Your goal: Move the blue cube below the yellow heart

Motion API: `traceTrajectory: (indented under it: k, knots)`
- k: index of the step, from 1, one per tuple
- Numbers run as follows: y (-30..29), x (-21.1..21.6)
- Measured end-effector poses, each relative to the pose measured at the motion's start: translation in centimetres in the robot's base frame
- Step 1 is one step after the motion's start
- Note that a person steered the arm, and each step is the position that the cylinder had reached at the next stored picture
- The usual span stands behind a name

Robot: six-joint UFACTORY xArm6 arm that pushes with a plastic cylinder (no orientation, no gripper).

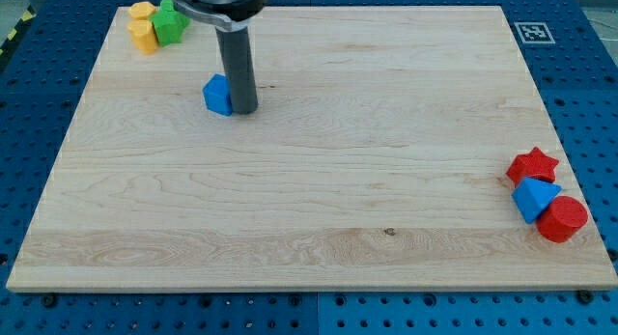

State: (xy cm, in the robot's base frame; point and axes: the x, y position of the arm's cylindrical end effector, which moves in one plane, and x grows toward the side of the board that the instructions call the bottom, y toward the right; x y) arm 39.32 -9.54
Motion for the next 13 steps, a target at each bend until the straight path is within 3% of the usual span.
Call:
traceTrajectory:
  k: [7,11,12,13]
  knots:
    - [-15.6,-4.5]
    - [-15.5,-6.9]
    - [-14.8,-4.0]
    - [-8.6,1.1]
